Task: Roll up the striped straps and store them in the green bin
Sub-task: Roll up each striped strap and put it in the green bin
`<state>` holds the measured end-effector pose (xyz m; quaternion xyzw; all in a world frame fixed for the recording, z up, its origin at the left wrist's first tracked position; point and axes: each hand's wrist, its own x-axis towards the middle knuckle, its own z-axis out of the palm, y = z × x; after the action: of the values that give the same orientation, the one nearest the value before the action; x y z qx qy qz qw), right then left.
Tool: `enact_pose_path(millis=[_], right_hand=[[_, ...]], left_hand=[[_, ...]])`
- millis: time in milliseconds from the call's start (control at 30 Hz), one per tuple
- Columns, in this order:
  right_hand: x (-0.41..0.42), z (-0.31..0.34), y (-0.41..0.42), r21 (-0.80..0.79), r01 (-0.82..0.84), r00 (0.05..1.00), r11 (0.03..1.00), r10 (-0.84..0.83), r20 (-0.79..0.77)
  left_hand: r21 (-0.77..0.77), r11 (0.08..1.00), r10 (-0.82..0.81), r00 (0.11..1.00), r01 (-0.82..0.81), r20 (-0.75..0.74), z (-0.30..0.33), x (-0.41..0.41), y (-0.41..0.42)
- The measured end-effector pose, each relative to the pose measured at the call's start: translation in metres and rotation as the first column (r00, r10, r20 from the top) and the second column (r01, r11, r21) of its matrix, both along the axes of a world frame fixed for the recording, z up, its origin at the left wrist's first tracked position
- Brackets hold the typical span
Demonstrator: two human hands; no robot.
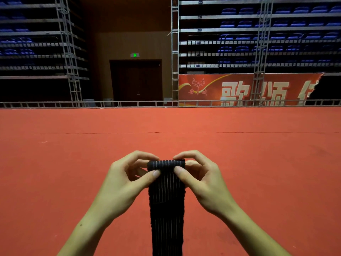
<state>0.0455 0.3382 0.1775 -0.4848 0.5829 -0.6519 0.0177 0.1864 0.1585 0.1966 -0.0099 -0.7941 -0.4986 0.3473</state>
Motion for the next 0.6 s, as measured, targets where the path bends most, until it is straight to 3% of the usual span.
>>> enact_pose_path(millis=[133, 300, 467, 600], right_hand=[[0.0019, 0.0004, 0.0014, -0.019, -0.026, 1.000, 0.999, 0.026, 0.011], [0.0028, -0.0044, 0.0011, -0.018, 0.012, 1.000, 1.000, -0.012, 0.012], [0.0006, -0.0058, 0.0062, 0.039, -0.048, 0.994, 0.998, 0.043, 0.105], [0.0020, -0.0058, 0.0060, 0.063, -0.027, 0.996, 0.998, 0.021, 0.089]], left_hand=[[0.046, 0.999, -0.010, 0.998, 0.007, 0.063, 0.0000, -0.0004, 0.0036], [0.054, 0.998, -0.033, 0.999, 0.031, 0.034, -0.0014, -0.0026, 0.0068], [0.013, 1.000, -0.001, 1.000, 0.001, -0.004, -0.0041, -0.0017, 0.0017], [-0.079, 0.994, 0.079, 0.997, -0.080, -0.009, -0.0056, -0.0013, -0.0005]])
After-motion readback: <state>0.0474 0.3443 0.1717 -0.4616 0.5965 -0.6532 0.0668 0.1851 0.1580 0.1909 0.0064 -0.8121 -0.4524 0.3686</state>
